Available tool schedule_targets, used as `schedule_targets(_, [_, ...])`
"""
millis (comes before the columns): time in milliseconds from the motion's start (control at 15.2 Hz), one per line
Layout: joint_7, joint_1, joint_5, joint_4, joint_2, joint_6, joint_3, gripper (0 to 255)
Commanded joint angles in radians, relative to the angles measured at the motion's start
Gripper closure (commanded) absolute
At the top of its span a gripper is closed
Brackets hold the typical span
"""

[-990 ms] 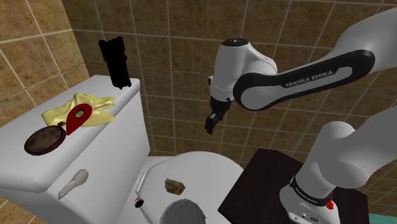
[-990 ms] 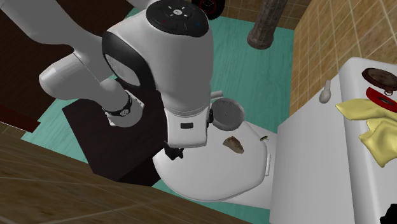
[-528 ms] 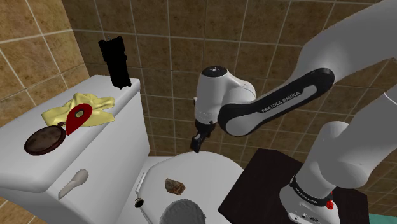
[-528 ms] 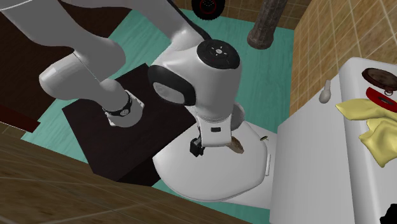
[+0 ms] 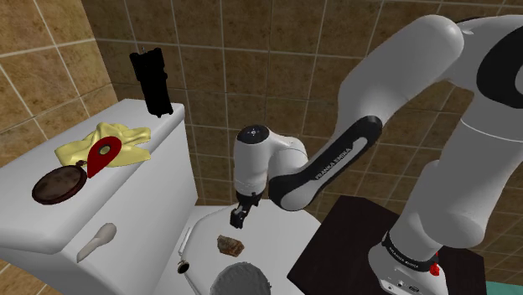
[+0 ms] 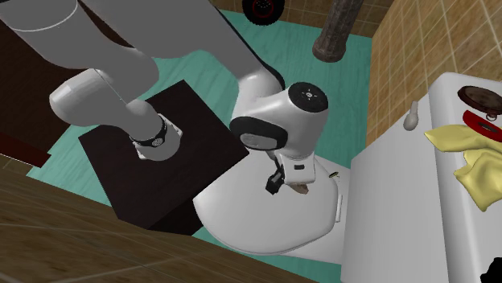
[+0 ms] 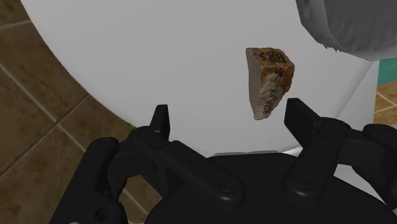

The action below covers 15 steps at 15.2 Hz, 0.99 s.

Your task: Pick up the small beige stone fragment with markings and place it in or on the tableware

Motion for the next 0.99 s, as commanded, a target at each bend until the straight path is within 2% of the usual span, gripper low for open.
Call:
schedule_targets(0, [0.068,0.014,-0.065,0.035,0.08,0.029,0.001,0])
schedule_targets(396, [0.249,0.115,-0.237,0.181,0.323,0.08,-0.052,0])
schedule_targets(924, [0.316,0.169,-0.323,0.23,0.443,0.145,-0.119,0])
